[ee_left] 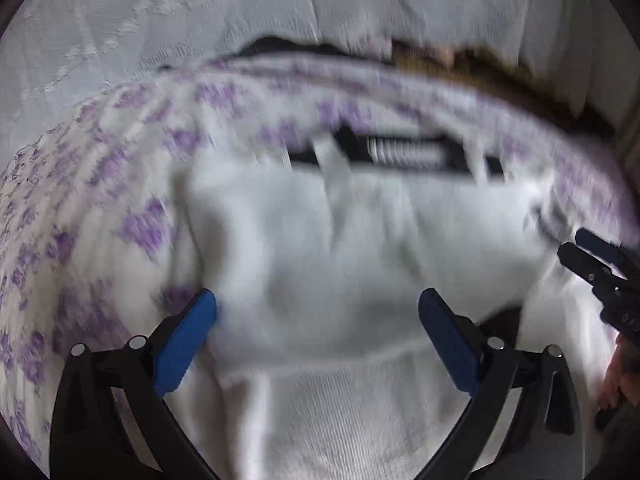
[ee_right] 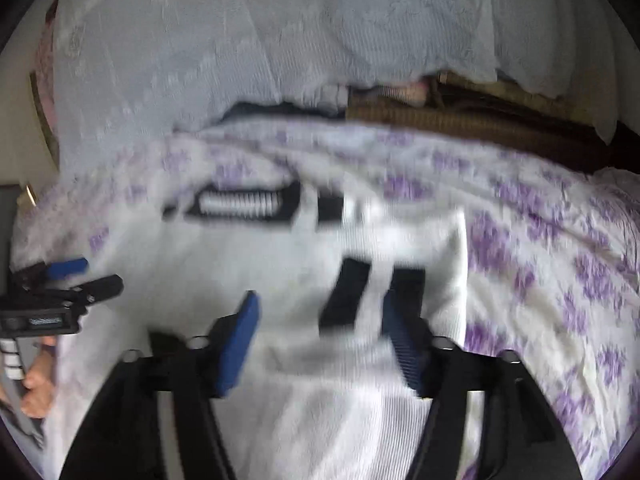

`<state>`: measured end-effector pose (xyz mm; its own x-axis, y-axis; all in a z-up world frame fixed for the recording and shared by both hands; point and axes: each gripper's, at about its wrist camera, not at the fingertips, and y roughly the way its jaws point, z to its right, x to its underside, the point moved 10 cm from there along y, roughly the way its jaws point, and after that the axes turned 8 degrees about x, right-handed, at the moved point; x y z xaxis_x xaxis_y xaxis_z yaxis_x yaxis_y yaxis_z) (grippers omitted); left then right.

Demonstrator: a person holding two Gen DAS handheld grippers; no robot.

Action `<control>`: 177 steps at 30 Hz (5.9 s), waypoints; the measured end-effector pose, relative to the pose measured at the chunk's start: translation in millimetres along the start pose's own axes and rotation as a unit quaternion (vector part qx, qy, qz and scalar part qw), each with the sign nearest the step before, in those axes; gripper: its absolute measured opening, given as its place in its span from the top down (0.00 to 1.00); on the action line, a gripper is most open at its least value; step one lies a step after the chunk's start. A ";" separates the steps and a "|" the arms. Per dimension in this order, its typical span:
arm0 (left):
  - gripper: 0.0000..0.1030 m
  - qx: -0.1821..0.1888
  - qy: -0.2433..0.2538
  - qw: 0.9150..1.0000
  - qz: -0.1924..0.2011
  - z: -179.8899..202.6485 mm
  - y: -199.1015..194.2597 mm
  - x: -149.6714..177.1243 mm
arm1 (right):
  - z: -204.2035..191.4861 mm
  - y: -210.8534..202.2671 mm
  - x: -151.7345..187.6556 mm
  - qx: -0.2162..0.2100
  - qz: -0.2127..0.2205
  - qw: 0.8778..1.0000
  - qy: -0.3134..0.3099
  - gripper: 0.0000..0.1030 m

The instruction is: Fold small clothes

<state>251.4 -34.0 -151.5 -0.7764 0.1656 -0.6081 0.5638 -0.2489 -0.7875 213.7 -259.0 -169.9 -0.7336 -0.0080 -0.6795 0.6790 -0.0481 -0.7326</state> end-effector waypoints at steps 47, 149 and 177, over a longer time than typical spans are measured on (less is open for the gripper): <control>0.04 0.039 0.029 0.998 -0.037 36.2 -93.5 152.3 | -6.4 -135.0 133.9 -0.030 0.017 0.999 -0.010 0.06; 0.90 0.330 -0.121 0.935 -0.053 52.0 -132.7 213.3 | 9.6 -161.6 185.8 -0.279 -0.047 0.944 0.169 0.83; 0.90 0.267 -0.103 0.958 -0.007 23.7 -119.6 85.7 | 19.0 -125.4 59.2 -0.298 -0.041 0.927 0.222 0.88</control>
<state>110.8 -12.7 -107.1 -0.8526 -0.0059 -0.5225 0.3717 -0.7097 -0.5985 84.6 -272.4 -117.4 -0.7896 0.3906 -0.4732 0.6132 0.5309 -0.5849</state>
